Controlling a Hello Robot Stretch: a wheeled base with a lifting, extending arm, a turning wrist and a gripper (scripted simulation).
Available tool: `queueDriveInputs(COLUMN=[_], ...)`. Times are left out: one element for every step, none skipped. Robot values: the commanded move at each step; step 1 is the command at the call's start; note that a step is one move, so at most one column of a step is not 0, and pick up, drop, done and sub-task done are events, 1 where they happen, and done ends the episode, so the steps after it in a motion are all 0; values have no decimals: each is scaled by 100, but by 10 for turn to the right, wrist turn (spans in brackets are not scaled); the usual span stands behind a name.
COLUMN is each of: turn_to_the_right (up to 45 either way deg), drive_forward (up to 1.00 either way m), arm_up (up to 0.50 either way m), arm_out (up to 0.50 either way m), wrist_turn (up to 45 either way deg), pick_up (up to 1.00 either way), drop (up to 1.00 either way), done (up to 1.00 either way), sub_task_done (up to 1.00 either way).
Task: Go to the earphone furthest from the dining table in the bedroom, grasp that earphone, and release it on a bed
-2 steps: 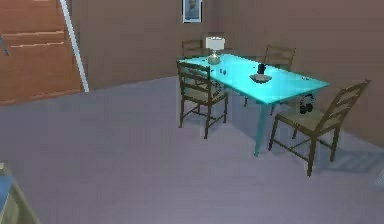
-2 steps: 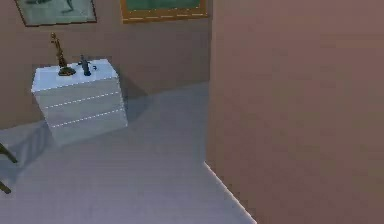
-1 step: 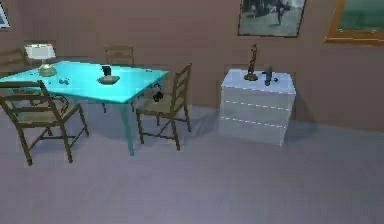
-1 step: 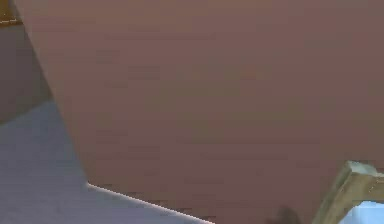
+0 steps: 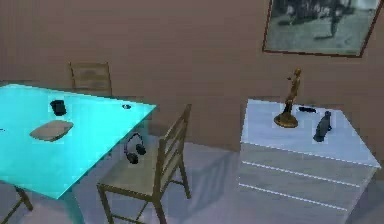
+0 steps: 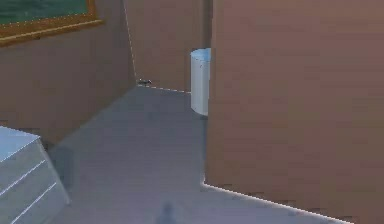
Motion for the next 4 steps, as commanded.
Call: queueDriveInputs(turn_to_the_right=[210,0,-450,-360], drive_forward=[0,5,0,0], arm_up=[0,0,0,0], arm_out=[0,0,0,0], wrist_turn=[0,0,0,0], pick_up=[0,0,0,0], drop=[0,0,0,0], done=[0,0,0,0], sub_task_done=[0,0,0,0])
